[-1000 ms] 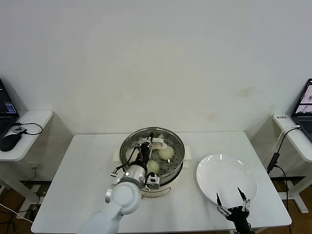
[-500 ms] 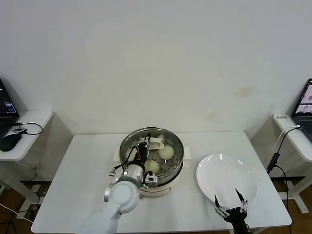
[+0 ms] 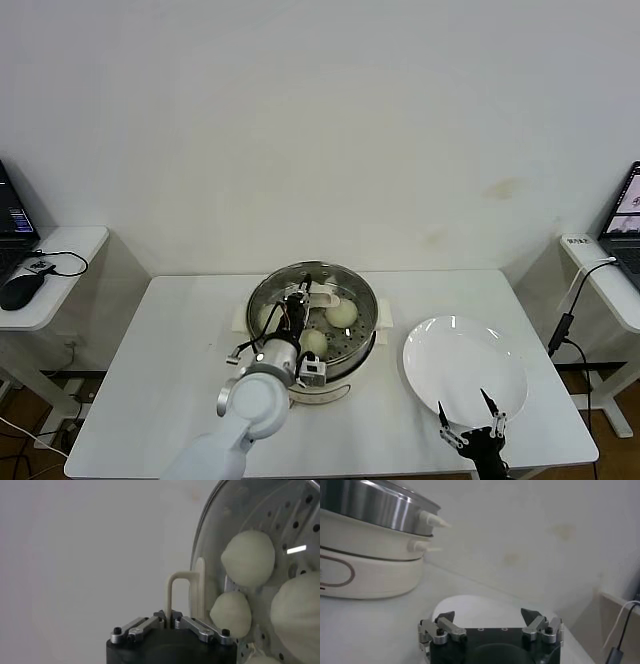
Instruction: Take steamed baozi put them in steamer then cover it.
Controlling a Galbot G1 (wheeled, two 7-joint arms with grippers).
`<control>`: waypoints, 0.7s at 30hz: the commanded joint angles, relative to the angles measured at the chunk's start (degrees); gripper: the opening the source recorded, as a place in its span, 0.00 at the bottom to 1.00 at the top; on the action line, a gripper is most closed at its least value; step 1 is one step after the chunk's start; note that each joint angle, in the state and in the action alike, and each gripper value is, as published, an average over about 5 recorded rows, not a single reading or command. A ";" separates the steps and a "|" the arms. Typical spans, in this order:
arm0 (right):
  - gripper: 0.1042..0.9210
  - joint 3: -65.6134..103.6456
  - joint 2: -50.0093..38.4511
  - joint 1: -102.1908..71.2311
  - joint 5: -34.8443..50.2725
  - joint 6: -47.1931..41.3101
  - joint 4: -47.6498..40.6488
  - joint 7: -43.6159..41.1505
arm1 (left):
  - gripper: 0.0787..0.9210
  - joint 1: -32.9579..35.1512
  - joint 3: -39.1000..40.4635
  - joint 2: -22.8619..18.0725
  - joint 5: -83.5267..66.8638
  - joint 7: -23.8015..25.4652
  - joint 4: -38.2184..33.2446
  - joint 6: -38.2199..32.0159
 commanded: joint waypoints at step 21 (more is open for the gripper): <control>0.88 -0.15 -0.10 -0.52 -0.28 0.24 -0.10 -0.02 | 0.82 24.95 -12.69 6.81 -13.47 -7.23 -25.50 -3.54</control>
